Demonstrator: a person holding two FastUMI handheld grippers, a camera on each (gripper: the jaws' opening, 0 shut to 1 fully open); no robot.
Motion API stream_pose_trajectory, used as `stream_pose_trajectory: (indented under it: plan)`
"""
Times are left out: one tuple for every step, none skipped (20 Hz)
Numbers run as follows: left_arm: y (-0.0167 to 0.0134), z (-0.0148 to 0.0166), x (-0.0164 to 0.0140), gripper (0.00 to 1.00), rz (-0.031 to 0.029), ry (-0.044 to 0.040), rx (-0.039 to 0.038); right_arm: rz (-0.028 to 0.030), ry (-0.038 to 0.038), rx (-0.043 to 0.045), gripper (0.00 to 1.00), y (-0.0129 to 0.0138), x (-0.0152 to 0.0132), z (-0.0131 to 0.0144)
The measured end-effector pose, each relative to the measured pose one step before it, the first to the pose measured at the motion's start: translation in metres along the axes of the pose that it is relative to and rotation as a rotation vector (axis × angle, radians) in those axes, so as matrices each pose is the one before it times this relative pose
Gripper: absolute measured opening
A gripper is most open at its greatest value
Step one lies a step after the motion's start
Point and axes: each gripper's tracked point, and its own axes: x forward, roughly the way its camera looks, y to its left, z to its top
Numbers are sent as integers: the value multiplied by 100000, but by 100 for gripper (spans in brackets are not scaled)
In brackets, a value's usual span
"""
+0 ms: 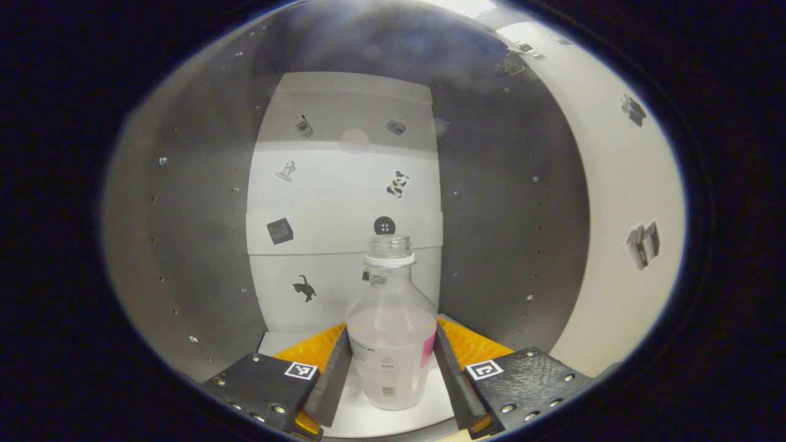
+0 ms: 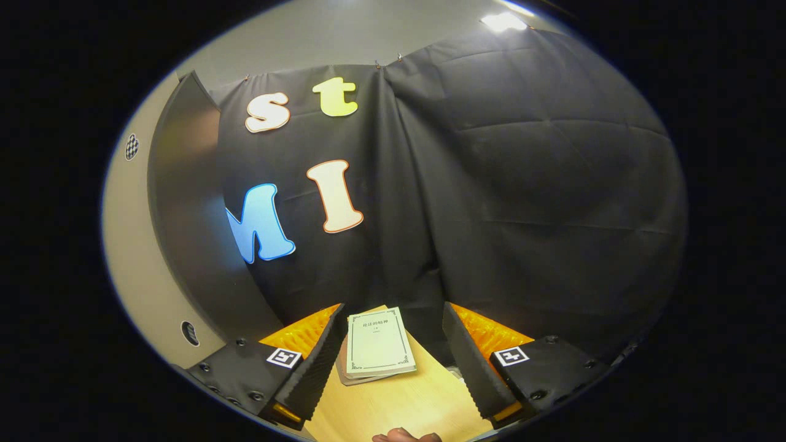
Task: Open the cabinet door with the right hand, grasp the bottle in the cabinet with the left hand and place it on the coaster, then close the cabinet door with the right hand.
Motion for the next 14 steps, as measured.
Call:
stream_pose_trajectory:
  plan:
    - [-52, 568, -836, 72, -759, -1363, 1064, -77, 265, -192, 98, 80, -391, -114]
    - [-34, 560, -861, 72, -677, -1084, 1502, -219, 735, 260, 98, -46, -443, -192]
    - [40, 342, -1018, 72, -443, -715, 1834, 157, -47, 427, 98, 65, -618, 38]
    - [167, 519, -1076, 71, -10, -889, 2095, -345, -1128, 31, 98, -1, -528, 277]
    - [132, 324, -1294, 71, 83, -746, 2059, -1165, -1304, -156, 98, -272, -559, 299]
    - [240, 224, -1418, 71, 292, 31, 2138, -770, -423, -48, 98, -114, -458, 66]
    - [434, 134, -1407, 71, 725, -105, 1389, -119, 202, 186, 98, -6, -455, 35]
    - [480, 74, -1317, 71, 1019, -19, 1157, 120, 132, 13, 98, 85, -309, 31]
    - [524, -151, -1387, 71, 1147, 116, 549, -46, -144, -291, 98, 52, -503, 45]
    - [527, -240, -1312, 72, 1229, 326, 57, -74, -141, -163, 98, 47, -339, 95]
    - [676, -453, -1374, 71, 1577, 561, -59, 563, -292, 150, 98, 264, -412, 103]
    - [742, -333, -1374, 71, 1383, 451, -137, 1061, -481, 154, 98, 483, -255, 132]
    - [483, -225, -1364, 71, 1800, -1, 355, 667, 22, -69, 98, 366, -215, 63]
    - [733, -366, -1193, 71, 1539, -27, 308, 709, 257, -346, 98, 325, -105, 27]
